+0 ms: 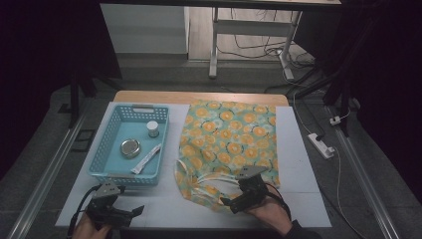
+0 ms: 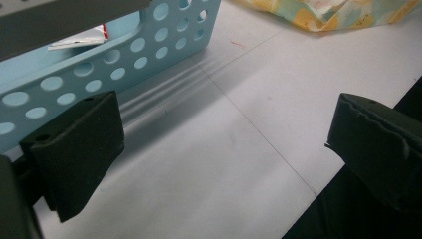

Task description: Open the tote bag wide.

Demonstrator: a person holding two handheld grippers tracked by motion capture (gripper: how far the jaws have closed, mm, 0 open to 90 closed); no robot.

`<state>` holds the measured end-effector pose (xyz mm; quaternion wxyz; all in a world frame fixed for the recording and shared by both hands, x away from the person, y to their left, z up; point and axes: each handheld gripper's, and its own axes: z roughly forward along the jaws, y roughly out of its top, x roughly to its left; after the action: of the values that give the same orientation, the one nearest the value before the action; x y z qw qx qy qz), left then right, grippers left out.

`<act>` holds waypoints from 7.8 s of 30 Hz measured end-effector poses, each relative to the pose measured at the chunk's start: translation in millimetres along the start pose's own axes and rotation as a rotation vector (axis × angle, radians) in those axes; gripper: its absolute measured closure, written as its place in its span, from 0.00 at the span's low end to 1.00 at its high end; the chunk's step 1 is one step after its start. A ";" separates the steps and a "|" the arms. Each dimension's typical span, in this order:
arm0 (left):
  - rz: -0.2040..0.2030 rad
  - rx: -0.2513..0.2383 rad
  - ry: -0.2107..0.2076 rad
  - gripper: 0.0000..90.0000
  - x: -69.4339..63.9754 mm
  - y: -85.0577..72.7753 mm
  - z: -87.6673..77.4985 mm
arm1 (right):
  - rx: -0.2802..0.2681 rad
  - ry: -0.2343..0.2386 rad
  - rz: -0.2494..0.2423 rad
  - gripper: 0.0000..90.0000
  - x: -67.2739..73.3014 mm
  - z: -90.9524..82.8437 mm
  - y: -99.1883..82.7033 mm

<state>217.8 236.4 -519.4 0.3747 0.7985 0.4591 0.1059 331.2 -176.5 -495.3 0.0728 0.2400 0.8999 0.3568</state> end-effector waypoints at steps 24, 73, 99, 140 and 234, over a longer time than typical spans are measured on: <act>0.007 0.001 -0.003 0.02 -0.8 -0.1 0.1 | 0.097 0.034 -0.123 0.44 10.1 35.7 0.0; 0.005 -0.004 0.002 0.03 -0.4 -0.4 -0.2 | -0.066 0.035 0.014 1.00 -67.6 -3.3 51.5; -0.006 -0.013 -0.009 0.03 1.3 -1.0 -1.1 | -0.088 -0.061 0.041 1.00 -132.0 27.8 92.3; 0.000 -0.019 -0.013 0.03 0.9 -1.3 -1.9 | -0.006 -0.130 0.146 0.71 -181.6 75.5 74.4; 0.004 -0.019 -0.015 0.03 0.3 -1.3 -1.8 | 0.051 0.027 -0.059 1.00 -83.3 54.6 46.1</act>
<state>216.2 238.0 -519.1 0.3857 0.7965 0.4537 0.1050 438.0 -154.6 -507.6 0.0652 0.2102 0.9163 0.3347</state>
